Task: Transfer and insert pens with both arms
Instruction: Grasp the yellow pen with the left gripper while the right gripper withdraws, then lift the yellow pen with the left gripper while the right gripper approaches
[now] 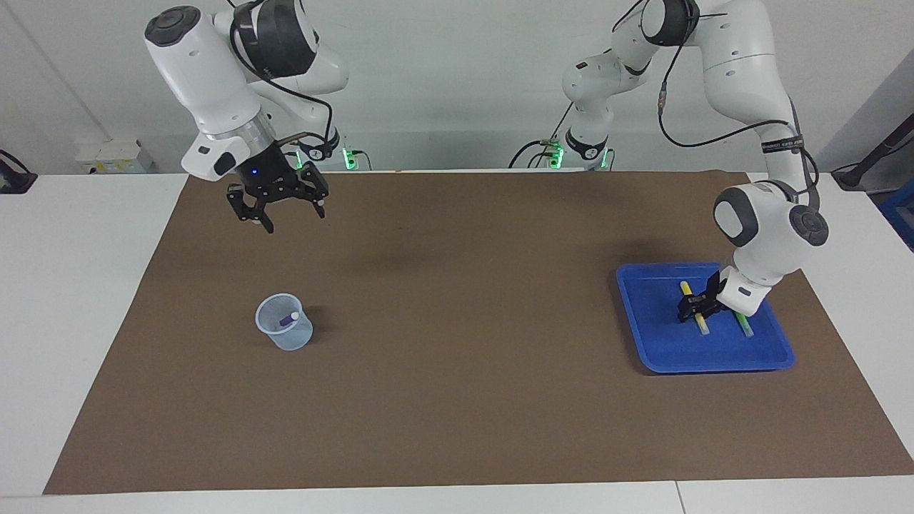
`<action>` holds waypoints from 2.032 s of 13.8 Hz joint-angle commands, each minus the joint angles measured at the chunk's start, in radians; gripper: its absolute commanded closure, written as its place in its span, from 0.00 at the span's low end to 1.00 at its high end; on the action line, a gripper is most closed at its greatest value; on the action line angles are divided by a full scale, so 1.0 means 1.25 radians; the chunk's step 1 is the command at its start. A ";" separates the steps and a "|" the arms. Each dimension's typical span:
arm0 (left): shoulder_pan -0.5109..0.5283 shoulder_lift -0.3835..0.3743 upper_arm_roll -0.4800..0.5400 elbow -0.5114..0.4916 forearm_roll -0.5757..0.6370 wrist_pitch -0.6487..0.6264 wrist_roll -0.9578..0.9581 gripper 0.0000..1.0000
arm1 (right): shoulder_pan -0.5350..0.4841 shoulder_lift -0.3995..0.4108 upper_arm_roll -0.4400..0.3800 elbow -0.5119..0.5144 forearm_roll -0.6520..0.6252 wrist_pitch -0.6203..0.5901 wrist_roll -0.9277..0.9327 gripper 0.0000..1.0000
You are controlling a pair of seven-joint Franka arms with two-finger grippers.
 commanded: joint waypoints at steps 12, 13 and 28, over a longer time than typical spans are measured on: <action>0.010 -0.022 -0.002 0.040 0.013 -0.104 0.009 1.00 | 0.078 -0.032 0.019 0.002 0.054 -0.047 0.449 0.00; 0.008 -0.019 -0.002 0.074 0.013 -0.154 0.009 1.00 | 0.078 -0.032 0.019 0.002 0.072 -0.046 0.491 0.00; -0.125 -0.116 -0.031 0.148 -0.366 -0.548 -0.688 1.00 | 0.186 -0.027 0.053 -0.044 0.215 0.229 0.943 0.00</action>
